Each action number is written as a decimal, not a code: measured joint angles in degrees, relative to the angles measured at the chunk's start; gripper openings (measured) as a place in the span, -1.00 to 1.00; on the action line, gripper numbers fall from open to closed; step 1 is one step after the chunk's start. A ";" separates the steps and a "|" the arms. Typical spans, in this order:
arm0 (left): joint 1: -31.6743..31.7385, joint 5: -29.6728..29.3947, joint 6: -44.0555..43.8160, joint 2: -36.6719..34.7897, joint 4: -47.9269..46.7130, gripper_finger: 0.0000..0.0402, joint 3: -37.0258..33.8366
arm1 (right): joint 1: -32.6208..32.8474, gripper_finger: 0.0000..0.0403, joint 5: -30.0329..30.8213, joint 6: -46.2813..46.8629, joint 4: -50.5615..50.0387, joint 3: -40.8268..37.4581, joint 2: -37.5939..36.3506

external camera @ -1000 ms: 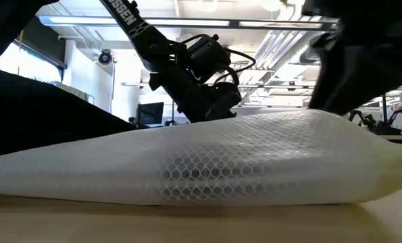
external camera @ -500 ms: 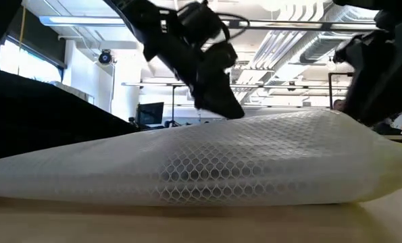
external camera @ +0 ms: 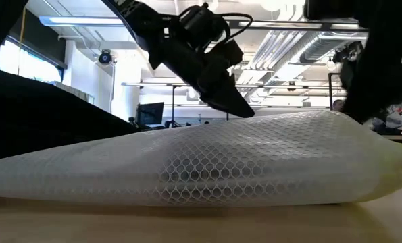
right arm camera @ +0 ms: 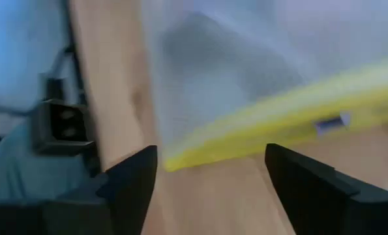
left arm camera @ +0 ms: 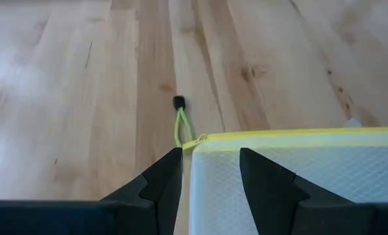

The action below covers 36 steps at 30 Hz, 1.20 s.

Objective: Unpack backpack
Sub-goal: Close the transparent zip bag

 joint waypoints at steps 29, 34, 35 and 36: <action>3.76 12.87 5.55 16.40 -8.73 -0.33 14.18 | 1.42 -0.99 -3.57 1.79 1.43 0.02 6.28; 4.13 13.17 5.72 16.65 -13.49 -0.33 17.56 | 1.45 -1.00 -3.53 1.35 1.09 0.02 6.28; 4.13 11.45 6.39 16.65 -13.94 -0.33 17.61 | 1.45 -1.00 -3.49 1.33 1.09 0.02 6.28; 4.13 9.89 6.91 16.65 -14.63 -0.33 17.62 | 1.45 -1.00 -3.49 1.33 1.03 0.02 6.28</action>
